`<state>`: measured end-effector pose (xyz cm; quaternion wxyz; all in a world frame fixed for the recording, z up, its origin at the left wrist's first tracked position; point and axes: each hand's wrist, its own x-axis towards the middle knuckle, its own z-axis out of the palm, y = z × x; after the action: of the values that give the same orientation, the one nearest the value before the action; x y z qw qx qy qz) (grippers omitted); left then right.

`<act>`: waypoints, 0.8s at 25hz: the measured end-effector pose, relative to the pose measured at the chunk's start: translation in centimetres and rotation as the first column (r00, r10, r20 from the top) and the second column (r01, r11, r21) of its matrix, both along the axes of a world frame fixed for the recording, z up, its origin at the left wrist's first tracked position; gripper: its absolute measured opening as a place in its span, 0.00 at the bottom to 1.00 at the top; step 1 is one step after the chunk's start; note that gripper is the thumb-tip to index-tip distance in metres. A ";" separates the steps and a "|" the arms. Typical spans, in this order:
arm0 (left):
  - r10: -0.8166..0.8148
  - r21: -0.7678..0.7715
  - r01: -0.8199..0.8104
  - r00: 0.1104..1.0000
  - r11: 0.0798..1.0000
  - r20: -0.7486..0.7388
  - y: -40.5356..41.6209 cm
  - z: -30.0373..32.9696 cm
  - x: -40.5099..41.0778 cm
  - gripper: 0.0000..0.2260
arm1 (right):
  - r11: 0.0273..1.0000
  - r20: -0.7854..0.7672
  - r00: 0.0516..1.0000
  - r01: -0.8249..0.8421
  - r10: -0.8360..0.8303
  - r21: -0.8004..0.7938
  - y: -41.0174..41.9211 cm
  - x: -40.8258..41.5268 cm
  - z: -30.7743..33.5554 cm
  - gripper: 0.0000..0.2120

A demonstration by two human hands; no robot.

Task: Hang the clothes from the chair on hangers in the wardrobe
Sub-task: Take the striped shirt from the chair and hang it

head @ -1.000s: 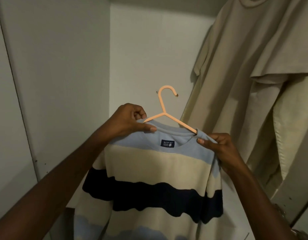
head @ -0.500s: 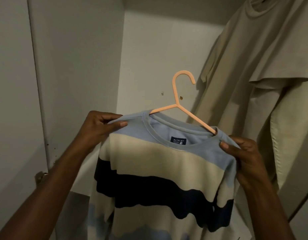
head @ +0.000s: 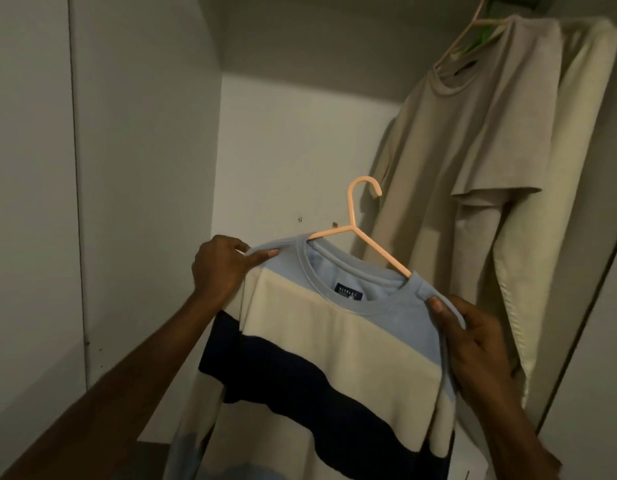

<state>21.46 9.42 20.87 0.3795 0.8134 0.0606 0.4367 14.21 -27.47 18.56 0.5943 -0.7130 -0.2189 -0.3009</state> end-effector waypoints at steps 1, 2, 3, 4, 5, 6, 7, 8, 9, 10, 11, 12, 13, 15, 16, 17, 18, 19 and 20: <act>0.113 0.080 -0.106 0.990 0.991 -0.079 0.1 0.8 0.3 0.32 | 0.999 0.024 0.999 0.029 -0.030 0.017 0.6 -0.3 0.8 0.09; 0.183 0.185 -0.152 0.969 0.971 -0.166 0.0 1.5 0.6 0.34 | 0.998 0.044 0.997 0.054 -0.056 0.031 1.2 -0.5 1.6 0.08; 0.214 0.291 -0.137 0.944 0.947 -0.253 -0.2 2.1 1.0 0.34 | 0.997 0.069 0.995 0.069 -0.071 0.043 1.7 -0.8 2.7 0.08; 0.193 0.358 -0.070 0.928 0.931 -0.319 -0.4 2.5 1.6 0.32 | 0.996 0.087 0.993 0.070 -0.075 0.049 1.9 -0.8 3.8 0.08; 0.120 0.357 0.021 0.922 0.934 -0.368 -0.5 2.9 2.5 0.30 | 0.996 0.100 0.992 0.068 -0.073 0.053 2.1 -0.9 5.1 0.07; 0.004 0.301 0.135 0.907 0.944 -0.421 -0.3 3.4 3.3 0.29 | 0.996 0.116 0.991 0.065 -0.071 0.055 2.2 -1.1 6.4 0.07; -0.113 0.224 0.235 0.885 0.946 -0.452 -0.1 3.8 3.9 0.28 | 0.996 0.133 0.988 0.073 -0.079 0.052 2.3 -1.3 7.6 0.07; -0.199 0.161 0.299 0.868 0.941 -0.455 0.2 3.9 4.6 0.27 | 0.996 0.149 0.985 0.079 -0.086 0.049 2.4 -1.5 8.5 0.07; -0.243 0.131 0.329 0.866 0.935 -0.436 0.3 4.8 5.2 0.27 | 0.995 0.177 0.980 0.083 -0.090 0.049 2.2 -1.7 9.9 0.06; -0.271 0.106 0.342 0.870 0.934 -0.412 0.4 5.2 5.7 0.26 | 0.996 0.182 0.980 0.078 -0.085 0.048 2.1 -1.8 10.8 0.06; -0.278 0.096 0.338 0.880 0.936 -0.387 0.3 5.9 6.2 0.26 | 0.996 0.181 0.980 0.075 -0.083 0.051 1.9 -1.8 11.8 0.06; -0.259 0.126 0.317 0.903 0.940 -0.343 0.2 6.9 6.9 0.26 | 0.995 0.194 0.977 0.081 -0.091 0.058 1.6 -1.6 13.0 0.07; -0.236 0.163 0.290 0.928 0.943 -0.289 -0.1 8.1 7.4 0.25 | 0.994 0.212 0.972 0.087 -0.099 0.066 1.2 -1.4 14.3 0.08; -0.242 0.161 0.272 0.953 0.949 -0.181 -0.4 11.1 8.5 0.25 | 0.990 0.237 0.962 0.121 -0.133 0.066 0.8 -0.2 17.1 0.11; -0.270 0.134 0.289 0.952 0.948 -0.146 -0.9 12.7 9.4 0.25 | 0.987 0.256 0.953 0.156 -0.163 0.045 0.6 0.6 18.5 0.11; -0.288 0.108 0.301 0.950 0.947 -0.124 -1.4 14.1 10.4 0.25 | 0.984 0.279 0.944 0.178 -0.177 0.023 0.5 1.4 19.9 0.12; -0.311 0.076 0.322 0.943 0.944 -0.121 -1.7 15.2 11.6 0.25 | 0.982 0.292 0.939 0.190 -0.184 0.006 0.4 2.3 21.3 0.12; -0.352 0.024 0.358 0.927 0.933 -0.128 -1.9 16.0 13.1 0.24 | 0.979 0.291 0.937 0.203 -0.192 -0.007 0.3 3.2 22.5 0.12; -0.395 -0.029 0.395 0.910 0.918 -0.127 -2.1 16.7 14.6 0.23 | 0.976 0.290 0.935 0.218 -0.204 -0.019 0.2 4.2 23.7 0.11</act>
<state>36.06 7.35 37.60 0.4562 0.8351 -0.0799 0.2968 18.39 -27.29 42.30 0.5025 -0.6961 -0.2323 -0.4571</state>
